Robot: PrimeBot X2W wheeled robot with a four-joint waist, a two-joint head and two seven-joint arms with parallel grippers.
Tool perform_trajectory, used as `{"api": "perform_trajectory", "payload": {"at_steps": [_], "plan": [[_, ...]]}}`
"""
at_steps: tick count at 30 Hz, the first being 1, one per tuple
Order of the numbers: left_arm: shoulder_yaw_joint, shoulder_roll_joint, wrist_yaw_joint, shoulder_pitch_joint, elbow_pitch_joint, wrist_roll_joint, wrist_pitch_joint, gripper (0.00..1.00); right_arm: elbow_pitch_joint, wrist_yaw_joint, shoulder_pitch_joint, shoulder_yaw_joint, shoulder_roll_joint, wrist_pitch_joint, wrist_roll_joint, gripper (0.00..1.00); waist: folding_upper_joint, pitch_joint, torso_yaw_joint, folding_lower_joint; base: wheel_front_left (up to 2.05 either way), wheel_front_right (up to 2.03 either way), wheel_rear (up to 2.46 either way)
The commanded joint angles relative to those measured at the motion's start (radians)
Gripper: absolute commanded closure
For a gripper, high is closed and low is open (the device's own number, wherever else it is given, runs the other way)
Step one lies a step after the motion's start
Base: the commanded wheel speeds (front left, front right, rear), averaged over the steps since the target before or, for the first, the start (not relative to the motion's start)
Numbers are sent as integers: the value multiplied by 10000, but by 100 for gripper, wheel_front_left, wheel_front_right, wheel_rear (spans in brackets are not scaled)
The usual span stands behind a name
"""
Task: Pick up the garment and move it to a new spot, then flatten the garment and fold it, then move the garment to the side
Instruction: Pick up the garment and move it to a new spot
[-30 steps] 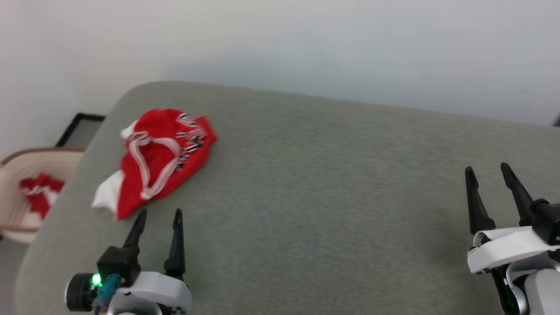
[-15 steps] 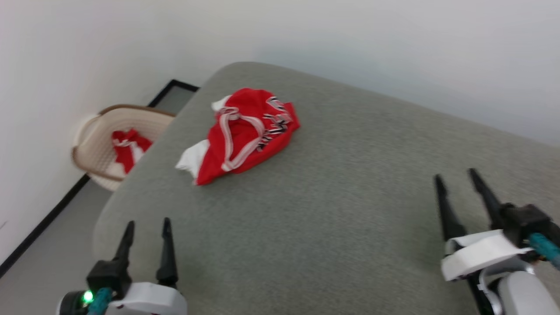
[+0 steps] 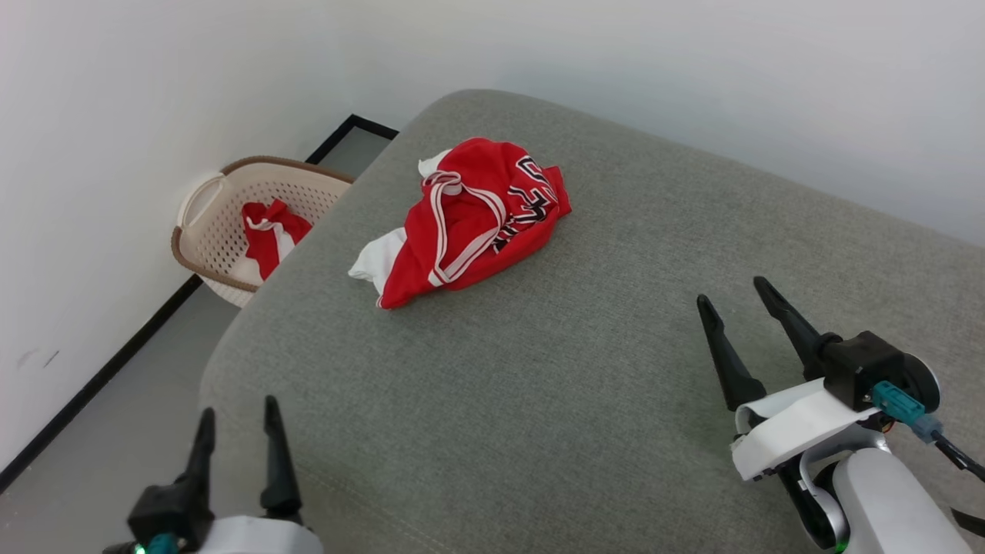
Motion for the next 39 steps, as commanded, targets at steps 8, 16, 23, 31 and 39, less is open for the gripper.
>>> {"api": "perform_trajectory", "payload": {"at_steps": [8, 16, 23, 31, 39], "plan": [[-575, 172, -1087, -1810, 909, 731, -6, 0, -295, -14, 252, -217, -307, -6, -121, 0, 0, 689, -675, 0, 0, 0, 0], [-1204, 1031, -1607, -5651, 3729, 676, 14, 0, -808, -14, -559, -107, -711, -5, -70, 0, 0, 2706, -2370, 0, 0, 0, 0], [-1995, 2215, -1680, -8815, 6727, -1234, 1671, 0, -1220, -14, -1216, 23, -624, -5, 17, 0, 0, 3881, -3572, 0, 0, 0, 0], [-2936, 3134, -1675, -10238, 8251, -4409, 5456, 0, -1619, -14, -1570, 245, -569, -5, 98, 0, 0, 4546, -4313, 0, 0, 0, 0], [-3723, 3806, -1670, -9957, 8529, -6282, 7018, 0, -1942, -14, -1819, 481, -583, -5, 193, 0, 0, 4923, -4836, 0, 0, 0, 0]]}}
